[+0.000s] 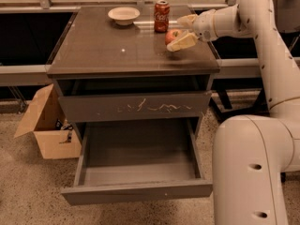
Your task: Pick apple from middle drawer and place on counter
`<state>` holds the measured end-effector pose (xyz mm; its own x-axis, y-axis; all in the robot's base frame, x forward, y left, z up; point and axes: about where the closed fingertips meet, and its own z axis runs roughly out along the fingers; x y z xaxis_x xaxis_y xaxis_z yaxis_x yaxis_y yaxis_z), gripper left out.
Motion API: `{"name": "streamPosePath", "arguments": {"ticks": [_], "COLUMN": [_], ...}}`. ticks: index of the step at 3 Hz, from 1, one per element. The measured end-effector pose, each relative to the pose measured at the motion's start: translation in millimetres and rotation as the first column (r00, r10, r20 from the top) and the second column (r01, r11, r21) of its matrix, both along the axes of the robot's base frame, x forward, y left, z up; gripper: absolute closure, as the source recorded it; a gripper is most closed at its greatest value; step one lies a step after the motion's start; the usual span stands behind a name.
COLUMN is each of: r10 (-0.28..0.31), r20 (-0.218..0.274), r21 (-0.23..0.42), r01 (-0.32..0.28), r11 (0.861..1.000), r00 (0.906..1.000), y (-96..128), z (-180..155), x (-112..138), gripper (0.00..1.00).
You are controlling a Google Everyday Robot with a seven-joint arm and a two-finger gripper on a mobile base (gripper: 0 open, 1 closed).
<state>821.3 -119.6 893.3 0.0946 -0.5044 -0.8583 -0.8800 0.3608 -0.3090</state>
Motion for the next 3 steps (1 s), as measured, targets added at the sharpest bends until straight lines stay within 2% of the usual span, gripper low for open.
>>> {"name": "streamPosePath", "arguments": {"ticks": [1, 2, 3], "r10": [0.000, -0.005, -0.025], "r20": [0.000, 0.032, 0.082], "r21": [0.000, 0.048, 0.130], "r01": [0.000, 0.003, 0.014], "r11": [1.000, 0.999, 0.991], "r00": [1.0000, 0.9995, 0.9963], "y": [0, -8, -33], "z": [0, 11, 30], "x": [0, -2, -13], "gripper": [0.00, 0.00, 0.00]}}
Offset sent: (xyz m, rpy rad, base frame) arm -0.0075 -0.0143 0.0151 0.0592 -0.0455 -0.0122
